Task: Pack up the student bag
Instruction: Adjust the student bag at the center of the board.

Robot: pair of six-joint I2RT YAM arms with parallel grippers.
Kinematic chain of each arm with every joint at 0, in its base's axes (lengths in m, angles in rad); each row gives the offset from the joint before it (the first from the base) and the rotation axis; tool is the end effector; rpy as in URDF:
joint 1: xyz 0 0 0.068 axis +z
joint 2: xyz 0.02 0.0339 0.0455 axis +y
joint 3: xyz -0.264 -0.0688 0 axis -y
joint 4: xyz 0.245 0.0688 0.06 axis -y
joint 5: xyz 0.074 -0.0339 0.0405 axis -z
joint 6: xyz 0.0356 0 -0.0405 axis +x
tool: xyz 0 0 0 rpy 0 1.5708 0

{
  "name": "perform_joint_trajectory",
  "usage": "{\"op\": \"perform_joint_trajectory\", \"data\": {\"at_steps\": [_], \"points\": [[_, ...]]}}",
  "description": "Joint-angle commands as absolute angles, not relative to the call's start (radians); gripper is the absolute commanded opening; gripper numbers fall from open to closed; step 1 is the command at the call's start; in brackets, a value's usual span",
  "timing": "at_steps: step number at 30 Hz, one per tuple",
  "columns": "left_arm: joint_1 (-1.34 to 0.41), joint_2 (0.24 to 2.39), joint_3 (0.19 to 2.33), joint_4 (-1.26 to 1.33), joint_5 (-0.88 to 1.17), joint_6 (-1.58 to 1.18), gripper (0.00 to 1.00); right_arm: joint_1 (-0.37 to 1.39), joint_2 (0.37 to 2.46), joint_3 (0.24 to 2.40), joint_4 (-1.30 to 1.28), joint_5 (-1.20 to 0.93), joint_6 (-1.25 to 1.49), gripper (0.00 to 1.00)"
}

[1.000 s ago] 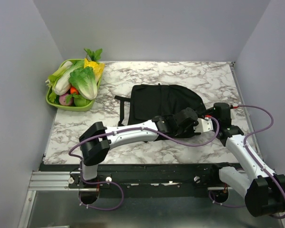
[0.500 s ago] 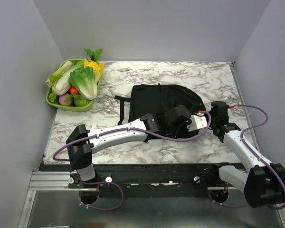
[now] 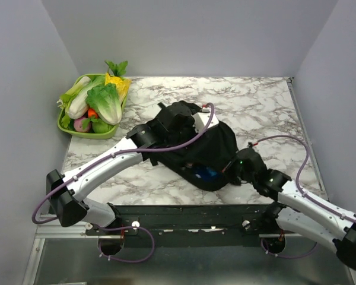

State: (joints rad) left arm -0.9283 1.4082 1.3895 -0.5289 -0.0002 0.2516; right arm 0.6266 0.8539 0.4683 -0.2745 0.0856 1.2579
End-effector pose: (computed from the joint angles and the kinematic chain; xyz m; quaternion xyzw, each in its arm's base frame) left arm 0.1899 -0.2537 0.3724 0.4850 0.7246 -0.1624 0.4618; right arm 0.1497 0.1046 0.2088 0.2964 0.8471 0.3328 0.2894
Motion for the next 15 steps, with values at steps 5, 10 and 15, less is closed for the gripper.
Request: {"op": "perform_joint_trajectory", "data": {"at_steps": [5, 10, 15], "points": [[-0.931, 1.266, 1.261, -0.741, 0.253, 0.354, 0.64, 1.114, 0.958, 0.674, -0.526, 0.238, 1.427, 0.26], [-0.936, 1.186, 1.186, -0.811, 0.342, 0.448, 0.66, 1.124, 0.955, 0.778, -0.661, 0.285, 1.336, 0.56], [-0.957, 1.154, 1.146, -0.795, 0.437, 0.443, 0.66, 1.124, 0.801, 0.764, -0.759, 0.354, 1.296, 0.60]]}}
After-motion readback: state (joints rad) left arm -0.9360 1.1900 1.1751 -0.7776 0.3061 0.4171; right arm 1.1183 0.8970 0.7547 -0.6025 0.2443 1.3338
